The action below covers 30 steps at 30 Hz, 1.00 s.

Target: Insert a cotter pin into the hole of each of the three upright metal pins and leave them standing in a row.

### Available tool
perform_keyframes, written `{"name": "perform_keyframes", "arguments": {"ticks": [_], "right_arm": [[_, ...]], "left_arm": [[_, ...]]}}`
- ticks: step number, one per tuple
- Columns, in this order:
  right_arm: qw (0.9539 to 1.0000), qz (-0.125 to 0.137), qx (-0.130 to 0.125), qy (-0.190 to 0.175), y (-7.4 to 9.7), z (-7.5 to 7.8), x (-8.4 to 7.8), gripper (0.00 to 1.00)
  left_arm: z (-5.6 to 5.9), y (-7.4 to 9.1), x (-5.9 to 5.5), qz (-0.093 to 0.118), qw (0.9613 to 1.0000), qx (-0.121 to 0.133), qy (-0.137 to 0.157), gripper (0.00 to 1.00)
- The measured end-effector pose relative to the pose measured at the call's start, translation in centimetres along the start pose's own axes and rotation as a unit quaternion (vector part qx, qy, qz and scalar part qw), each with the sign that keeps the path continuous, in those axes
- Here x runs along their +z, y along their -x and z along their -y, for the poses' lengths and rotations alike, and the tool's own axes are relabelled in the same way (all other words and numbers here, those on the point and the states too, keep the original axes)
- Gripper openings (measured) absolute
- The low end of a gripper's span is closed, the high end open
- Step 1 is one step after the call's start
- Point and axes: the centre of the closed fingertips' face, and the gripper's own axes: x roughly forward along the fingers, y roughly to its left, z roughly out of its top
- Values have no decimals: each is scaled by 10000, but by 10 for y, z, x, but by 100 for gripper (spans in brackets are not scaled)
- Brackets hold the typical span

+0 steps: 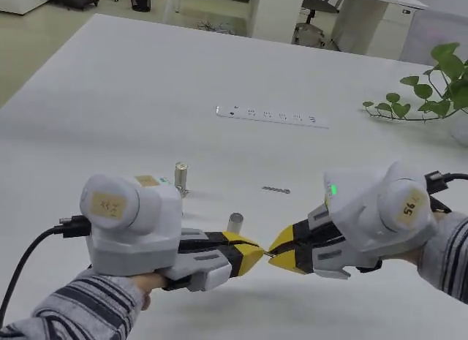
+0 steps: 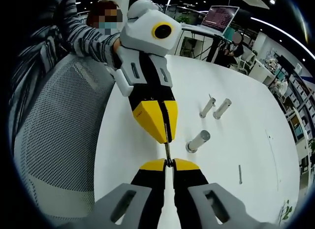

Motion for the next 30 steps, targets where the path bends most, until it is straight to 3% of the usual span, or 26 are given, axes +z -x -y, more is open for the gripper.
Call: {"name": "perform_keyframes", "arguments": {"ticks": [6,14,21,30], "right_arm": [[9996,-112,-79,249,0,1,-1,0],[9991,-233,-254,232,0,10,-6,0],[9982,-359,-429,209,-3,22,-11,0],[9977,-403,-484,244,-7,33,-15,0]], "left_arm": [[-7,-1,-5,-165,9993,242,-237,2],[-19,1,-8,-247,9966,614,-490,10],[-43,3,-8,-263,9872,1305,-873,15],[-62,1,-15,-445,9794,1721,-960,23]]}}
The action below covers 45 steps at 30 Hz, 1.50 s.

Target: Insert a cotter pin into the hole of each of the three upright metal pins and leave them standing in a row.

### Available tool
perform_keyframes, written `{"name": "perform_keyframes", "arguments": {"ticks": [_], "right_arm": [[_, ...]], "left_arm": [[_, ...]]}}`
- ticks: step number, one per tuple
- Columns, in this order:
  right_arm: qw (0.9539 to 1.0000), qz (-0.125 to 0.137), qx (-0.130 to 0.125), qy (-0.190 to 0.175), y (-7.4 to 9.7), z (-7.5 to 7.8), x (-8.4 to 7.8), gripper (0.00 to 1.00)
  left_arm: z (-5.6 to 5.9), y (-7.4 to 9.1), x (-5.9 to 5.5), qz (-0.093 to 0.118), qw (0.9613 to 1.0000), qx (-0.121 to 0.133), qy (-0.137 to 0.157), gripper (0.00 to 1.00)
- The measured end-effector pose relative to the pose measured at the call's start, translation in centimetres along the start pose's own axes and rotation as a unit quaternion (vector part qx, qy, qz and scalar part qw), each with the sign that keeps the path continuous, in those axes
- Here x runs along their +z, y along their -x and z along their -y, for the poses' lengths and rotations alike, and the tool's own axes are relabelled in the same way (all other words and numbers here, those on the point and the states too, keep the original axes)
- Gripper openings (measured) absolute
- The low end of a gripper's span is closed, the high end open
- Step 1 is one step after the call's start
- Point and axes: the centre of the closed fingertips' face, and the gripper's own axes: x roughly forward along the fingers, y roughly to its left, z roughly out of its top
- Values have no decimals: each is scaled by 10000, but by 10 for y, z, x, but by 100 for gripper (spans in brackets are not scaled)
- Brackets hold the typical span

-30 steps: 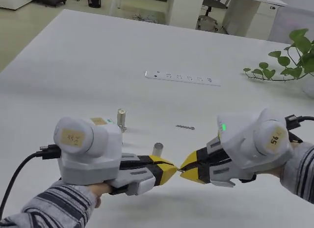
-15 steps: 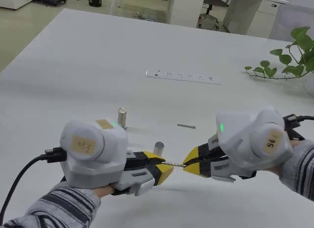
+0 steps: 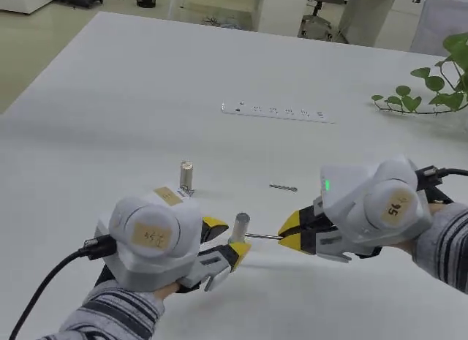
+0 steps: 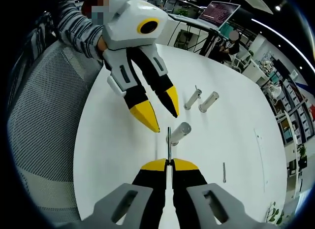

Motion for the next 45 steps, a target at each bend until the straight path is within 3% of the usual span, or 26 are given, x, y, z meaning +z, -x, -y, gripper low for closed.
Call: {"name": "perform_keyframes", "arguments": {"ticks": [7,21,31,38,45], "right_arm": [[10000,-4,-45,2,1,7,-6,0],[9998,89,-169,-96,1,17,-18,0],[9996,203,-168,-110,-7,22,-16,0],[9995,275,-147,-93,-10,22,-13,0],[9993,347,-111,-90,-11,21,-11,0]], "left_arm": [[-8,-12,-7,-200,9996,209,-37,23],[-8,-37,-9,-245,9989,369,127,20],[-15,-42,-8,-200,9979,559,245,12],[-15,-42,-9,-224,9989,406,82,10],[-13,-42,-9,-239,9994,63,-224,10]]}}
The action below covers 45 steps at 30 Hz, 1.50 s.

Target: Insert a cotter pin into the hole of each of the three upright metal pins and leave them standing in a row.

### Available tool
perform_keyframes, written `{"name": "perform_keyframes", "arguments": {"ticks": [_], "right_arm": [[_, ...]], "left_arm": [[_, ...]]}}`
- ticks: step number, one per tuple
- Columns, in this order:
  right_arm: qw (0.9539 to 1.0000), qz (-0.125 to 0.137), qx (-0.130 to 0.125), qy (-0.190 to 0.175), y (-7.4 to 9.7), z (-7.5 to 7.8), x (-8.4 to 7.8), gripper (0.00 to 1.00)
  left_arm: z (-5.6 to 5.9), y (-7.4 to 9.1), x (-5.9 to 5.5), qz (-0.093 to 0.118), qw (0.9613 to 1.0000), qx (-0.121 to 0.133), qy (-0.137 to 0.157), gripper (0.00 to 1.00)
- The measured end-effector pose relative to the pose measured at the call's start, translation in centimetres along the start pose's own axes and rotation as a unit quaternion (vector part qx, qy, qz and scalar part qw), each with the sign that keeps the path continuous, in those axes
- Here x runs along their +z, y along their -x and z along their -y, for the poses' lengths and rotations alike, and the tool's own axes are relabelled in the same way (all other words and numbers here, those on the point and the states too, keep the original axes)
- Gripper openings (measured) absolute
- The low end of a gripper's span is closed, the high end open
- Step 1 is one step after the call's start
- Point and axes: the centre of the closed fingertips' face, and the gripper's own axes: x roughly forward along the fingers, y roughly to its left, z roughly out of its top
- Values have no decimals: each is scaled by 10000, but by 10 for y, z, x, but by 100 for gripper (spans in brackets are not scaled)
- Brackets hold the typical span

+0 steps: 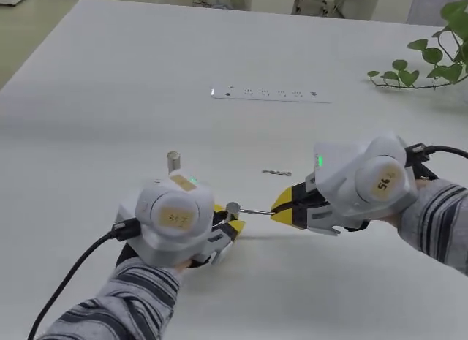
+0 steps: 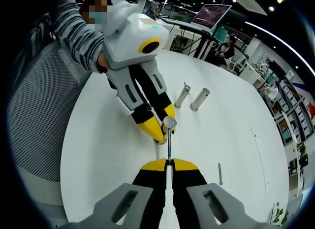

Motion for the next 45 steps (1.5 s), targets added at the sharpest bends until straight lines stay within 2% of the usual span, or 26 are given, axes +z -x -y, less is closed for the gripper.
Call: {"name": "perform_keyframes", "arguments": {"ticks": [3,8,21,32,41,45], "right_arm": [[10000,79,24,19,-1,-1,3,0],[9999,108,79,92,-3,0,6,0],[9994,142,179,244,-11,0,14,0],[9990,92,243,356,-18,-1,21,0],[9991,84,246,335,-20,0,24,0],[9991,95,257,317,-22,1,27,0]], "left_arm": [[1,0,0,-3,9998,-144,-160,10],[1,0,0,12,9995,-276,-183,10],[1,-2,-4,42,9998,-195,-55,10],[0,-4,-10,8,10000,37,-1,10],[-1,-5,-14,-28,9989,375,292,10],[-1,-5,-14,-26,9985,485,268,10]]}}
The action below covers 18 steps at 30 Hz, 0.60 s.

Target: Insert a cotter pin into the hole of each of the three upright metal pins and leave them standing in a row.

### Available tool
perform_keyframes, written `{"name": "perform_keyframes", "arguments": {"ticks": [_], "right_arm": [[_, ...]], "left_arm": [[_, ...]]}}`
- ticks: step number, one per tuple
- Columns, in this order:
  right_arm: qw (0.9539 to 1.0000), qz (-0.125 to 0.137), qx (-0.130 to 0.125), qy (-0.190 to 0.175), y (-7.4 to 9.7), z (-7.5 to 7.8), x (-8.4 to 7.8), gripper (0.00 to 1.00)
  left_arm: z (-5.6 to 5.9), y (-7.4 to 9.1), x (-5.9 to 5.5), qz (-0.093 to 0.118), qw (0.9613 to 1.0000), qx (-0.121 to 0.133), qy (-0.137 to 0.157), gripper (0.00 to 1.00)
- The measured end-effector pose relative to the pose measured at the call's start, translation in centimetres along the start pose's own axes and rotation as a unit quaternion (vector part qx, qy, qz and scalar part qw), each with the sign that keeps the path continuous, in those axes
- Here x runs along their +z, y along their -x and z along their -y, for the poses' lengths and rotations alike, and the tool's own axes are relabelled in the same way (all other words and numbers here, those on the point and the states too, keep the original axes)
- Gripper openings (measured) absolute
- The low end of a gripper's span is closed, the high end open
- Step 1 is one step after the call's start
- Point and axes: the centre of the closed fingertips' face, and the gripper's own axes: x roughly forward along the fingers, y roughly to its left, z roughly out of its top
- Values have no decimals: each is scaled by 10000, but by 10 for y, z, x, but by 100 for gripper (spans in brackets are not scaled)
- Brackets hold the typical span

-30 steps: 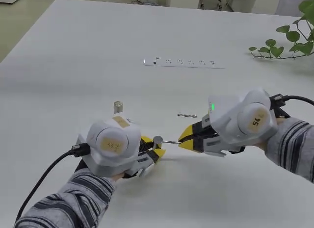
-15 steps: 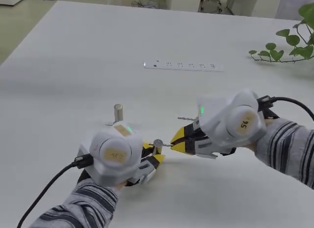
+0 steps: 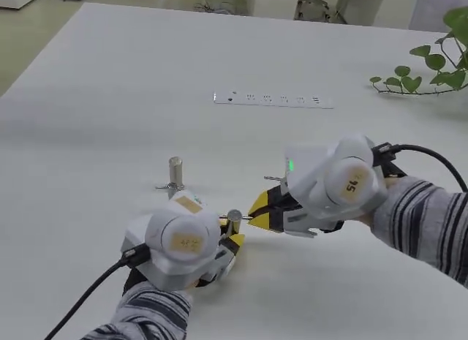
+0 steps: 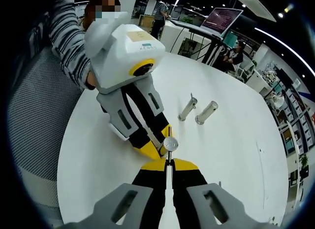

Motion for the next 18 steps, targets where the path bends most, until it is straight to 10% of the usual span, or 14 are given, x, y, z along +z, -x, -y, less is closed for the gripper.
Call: {"name": "perform_keyframes", "arguments": {"ticks": [18], "right_arm": [[9999,18,30,-142,-4,2,6,0]], "left_arm": [[-1,0,0,33,10000,55,68,10]]}}
